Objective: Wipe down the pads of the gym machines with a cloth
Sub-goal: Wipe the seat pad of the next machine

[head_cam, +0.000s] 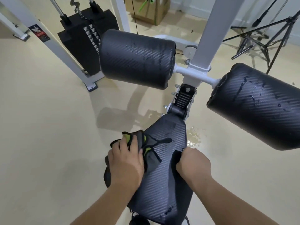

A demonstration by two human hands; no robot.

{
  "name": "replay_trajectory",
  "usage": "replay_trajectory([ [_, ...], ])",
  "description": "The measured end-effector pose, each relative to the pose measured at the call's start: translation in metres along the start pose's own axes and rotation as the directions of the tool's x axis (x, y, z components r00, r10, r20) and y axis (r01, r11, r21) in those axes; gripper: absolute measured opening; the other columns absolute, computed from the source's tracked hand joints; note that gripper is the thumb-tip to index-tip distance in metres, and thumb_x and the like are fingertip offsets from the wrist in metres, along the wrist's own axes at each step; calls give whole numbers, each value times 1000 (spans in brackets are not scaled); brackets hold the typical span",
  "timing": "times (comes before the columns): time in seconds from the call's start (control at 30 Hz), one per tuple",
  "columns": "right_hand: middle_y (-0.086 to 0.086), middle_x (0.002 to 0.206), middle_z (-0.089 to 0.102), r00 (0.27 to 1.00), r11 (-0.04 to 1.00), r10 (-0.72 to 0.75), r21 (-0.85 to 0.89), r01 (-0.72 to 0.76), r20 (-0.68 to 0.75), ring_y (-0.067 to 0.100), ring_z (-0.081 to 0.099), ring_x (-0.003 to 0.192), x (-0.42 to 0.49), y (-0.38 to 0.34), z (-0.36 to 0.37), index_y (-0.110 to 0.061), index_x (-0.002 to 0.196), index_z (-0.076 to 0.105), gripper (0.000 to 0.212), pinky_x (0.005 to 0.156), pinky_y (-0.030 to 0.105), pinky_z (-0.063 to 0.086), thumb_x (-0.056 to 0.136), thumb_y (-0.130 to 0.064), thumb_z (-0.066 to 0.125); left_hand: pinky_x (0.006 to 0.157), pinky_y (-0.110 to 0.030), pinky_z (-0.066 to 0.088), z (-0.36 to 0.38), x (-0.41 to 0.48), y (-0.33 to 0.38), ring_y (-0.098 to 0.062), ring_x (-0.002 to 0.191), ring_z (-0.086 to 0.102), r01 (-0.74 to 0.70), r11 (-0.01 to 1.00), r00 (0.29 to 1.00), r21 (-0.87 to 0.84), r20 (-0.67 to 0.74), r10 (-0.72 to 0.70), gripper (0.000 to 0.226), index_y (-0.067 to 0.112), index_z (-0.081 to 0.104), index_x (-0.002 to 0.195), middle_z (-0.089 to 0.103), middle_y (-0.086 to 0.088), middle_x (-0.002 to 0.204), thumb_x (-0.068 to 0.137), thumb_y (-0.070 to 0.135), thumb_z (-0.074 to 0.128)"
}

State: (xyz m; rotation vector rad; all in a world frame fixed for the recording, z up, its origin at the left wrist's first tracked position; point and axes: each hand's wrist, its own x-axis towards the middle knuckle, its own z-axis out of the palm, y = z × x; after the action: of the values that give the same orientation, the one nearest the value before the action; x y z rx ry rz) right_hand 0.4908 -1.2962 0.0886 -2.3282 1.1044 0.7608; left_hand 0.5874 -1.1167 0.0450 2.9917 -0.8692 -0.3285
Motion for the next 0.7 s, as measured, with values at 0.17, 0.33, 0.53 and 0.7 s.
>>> replay_trajectory([
  [0.17,-3,68,58,990,968,139,209,-141,27,17,52,59,5,13,0,-18,68,50,13,50,25,38,77,-16,57,103,-57,39,0,-60,20,-38,129,49,-270,960,951,-73,133,278,77,24,54,148,48,-11,149,85,69,55],
  [0.33,-7,73,69,960,813,266,515,-273,90,21,64,77,13,29,10,-24,72,68,11,65,29,50,80,-25,61,103,-54,42,11,26,34,-38,126,49,-433,901,898,38,107,427,57,26,56,143,50,-10,144,97,57,44],
  [0.53,-11,76,70,947,766,320,577,-283,40,17,66,81,20,37,30,-32,76,71,17,69,29,50,89,-39,62,115,-52,26,11,121,105,-32,136,36,-395,917,915,51,104,389,56,28,42,151,38,-7,155,103,56,33],
  [0.7,-11,69,74,956,565,268,785,-255,118,17,70,74,14,47,36,-31,74,79,16,79,42,61,87,-39,72,110,-49,31,14,99,114,-31,134,39,-456,890,887,-19,70,456,50,27,54,141,41,-4,154,101,53,39],
])
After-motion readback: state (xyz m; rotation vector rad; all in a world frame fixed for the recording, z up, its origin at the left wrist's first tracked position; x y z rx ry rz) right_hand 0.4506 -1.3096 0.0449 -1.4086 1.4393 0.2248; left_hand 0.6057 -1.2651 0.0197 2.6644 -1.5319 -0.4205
